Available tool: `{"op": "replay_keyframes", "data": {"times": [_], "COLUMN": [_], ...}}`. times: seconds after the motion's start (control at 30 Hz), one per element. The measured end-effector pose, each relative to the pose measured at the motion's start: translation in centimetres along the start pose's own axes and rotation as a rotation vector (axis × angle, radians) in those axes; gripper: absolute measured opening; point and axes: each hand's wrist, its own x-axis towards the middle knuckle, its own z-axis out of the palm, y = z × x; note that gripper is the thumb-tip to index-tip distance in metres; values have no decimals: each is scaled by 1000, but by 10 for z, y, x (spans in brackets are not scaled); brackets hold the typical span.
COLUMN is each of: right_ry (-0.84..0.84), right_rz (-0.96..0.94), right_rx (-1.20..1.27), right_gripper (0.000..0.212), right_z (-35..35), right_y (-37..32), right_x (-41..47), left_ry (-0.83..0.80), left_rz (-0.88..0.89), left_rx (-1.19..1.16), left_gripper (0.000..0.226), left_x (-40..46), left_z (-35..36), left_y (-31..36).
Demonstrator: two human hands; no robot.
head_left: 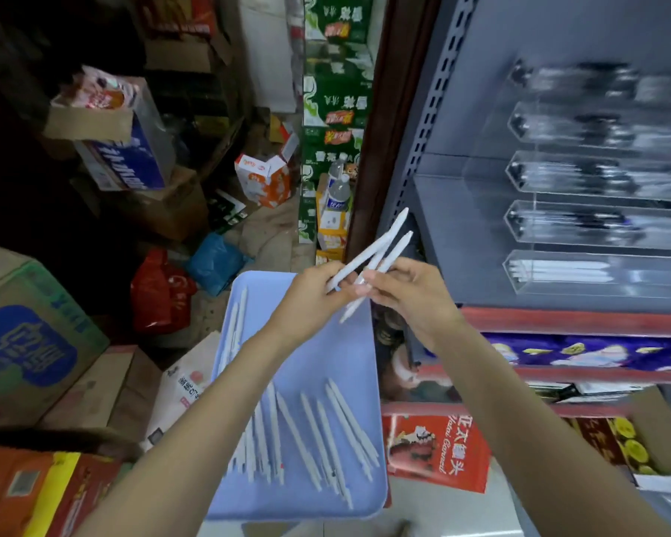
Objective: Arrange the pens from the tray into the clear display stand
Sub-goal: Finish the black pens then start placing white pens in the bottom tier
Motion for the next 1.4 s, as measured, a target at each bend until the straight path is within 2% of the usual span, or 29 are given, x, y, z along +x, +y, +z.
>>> {"op": "replay_keyframes", "data": {"times": [0.17, 0.3, 0.4, 0.53, 0.83, 0.97, 1.03, 1.2, 1.4], "right_ry": [-6, 19, 98, 201, 124, 128, 145, 182, 125], "right_rz": [-78, -116, -167, -245, -145, -182, -212, -264, -220], "right_rx": [38, 157, 178, 101, 17, -157, -260, -744, -825], "right_gripper": [7, 20, 23, 14, 22, 12, 15, 9, 4], "right_z": [-75, -145, -198, -255, -279, -276, -282, -298, -299], "right_y": [-34, -58, -69, -72, -61, -61, -60, -57, -55], "right_x": [-22, -31, -33, -36, -24, -21, -18, -9, -7], "left_ry": [-11, 64, 143, 208, 255, 262, 259, 250, 286], "left_rz": [101, 125, 109, 80, 12, 10, 6, -3, 4], "left_rx": [100, 201, 242, 296, 350, 346, 349, 340, 367], "left_gripper": [17, 19, 25, 28, 30, 32, 31, 20, 18], "left_x": [16, 31, 40, 47, 52, 50, 50, 49, 50], "left_z": [55, 102, 133, 167, 192, 193, 193, 194, 194], "left_y": [57, 89, 104, 115, 125, 131, 132, 132, 133]}}
